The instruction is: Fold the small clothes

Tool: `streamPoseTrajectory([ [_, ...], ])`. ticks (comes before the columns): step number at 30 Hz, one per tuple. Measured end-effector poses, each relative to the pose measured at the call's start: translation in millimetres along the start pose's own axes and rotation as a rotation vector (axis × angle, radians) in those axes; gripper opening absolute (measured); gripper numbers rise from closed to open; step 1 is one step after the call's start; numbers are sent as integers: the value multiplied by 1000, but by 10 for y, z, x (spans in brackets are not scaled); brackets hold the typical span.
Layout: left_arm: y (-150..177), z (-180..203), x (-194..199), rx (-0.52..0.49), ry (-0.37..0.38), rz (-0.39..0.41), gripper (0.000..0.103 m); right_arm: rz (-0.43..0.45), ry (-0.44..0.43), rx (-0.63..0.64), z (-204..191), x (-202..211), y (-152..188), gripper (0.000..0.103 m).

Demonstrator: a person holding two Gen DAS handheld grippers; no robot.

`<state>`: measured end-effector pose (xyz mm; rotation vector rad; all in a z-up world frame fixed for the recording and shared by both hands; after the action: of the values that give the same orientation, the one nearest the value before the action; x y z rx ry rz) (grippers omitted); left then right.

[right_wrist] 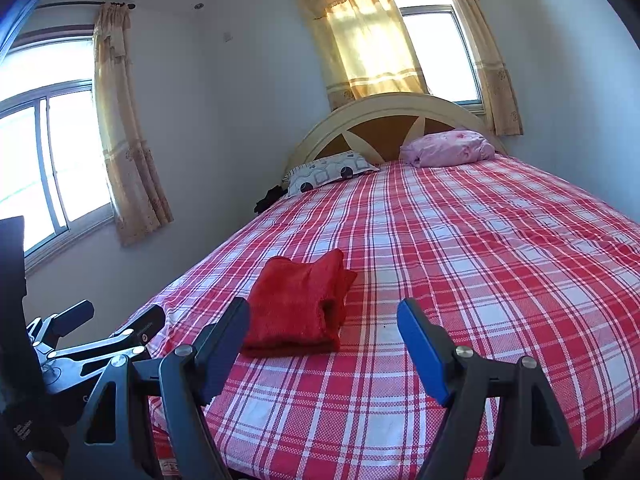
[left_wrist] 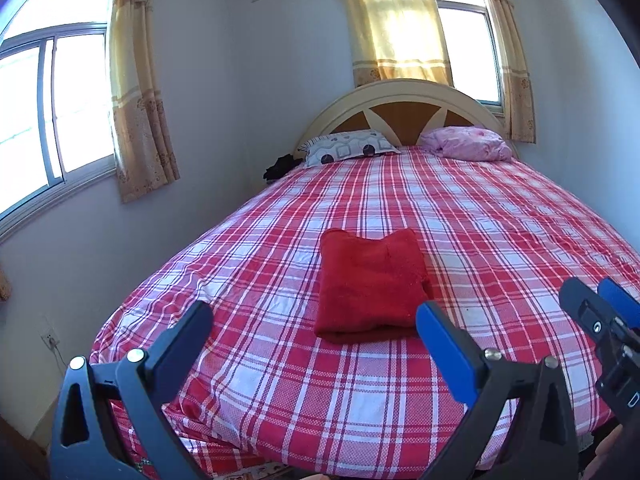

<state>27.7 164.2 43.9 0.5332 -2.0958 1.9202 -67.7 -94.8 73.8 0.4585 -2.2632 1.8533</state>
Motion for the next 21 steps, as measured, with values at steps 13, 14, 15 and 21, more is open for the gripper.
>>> streamPoseTrajectory([
  [13, -11, -30, -6, 11, 9, 9, 103, -10, 10, -6, 24, -1, 31, 77],
  [14, -17, -36, -1, 11, 4, 16, 103, -14, 11, -4, 22, -9, 35, 77],
  [15, -22, -38, 4, 9, -3, 22, 103, -19, 12, -3, 19, -17, 45, 77],
  [21, -37, -78, -13, 18, -21, 17, 103, -24, 29, -15, 53, -21, 73, 77],
])
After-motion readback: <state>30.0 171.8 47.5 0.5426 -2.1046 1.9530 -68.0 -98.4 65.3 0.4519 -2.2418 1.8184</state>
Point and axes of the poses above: each gripper's, at about its wrist camera, not at the fingertips, and x roughly against the way its jaws point, z to its right, y to its underside, the point moved 6 cm from there along -x, roughly the way its jaws point, and after that the axes turned 2 degrees about z, right-handed, at the moved point
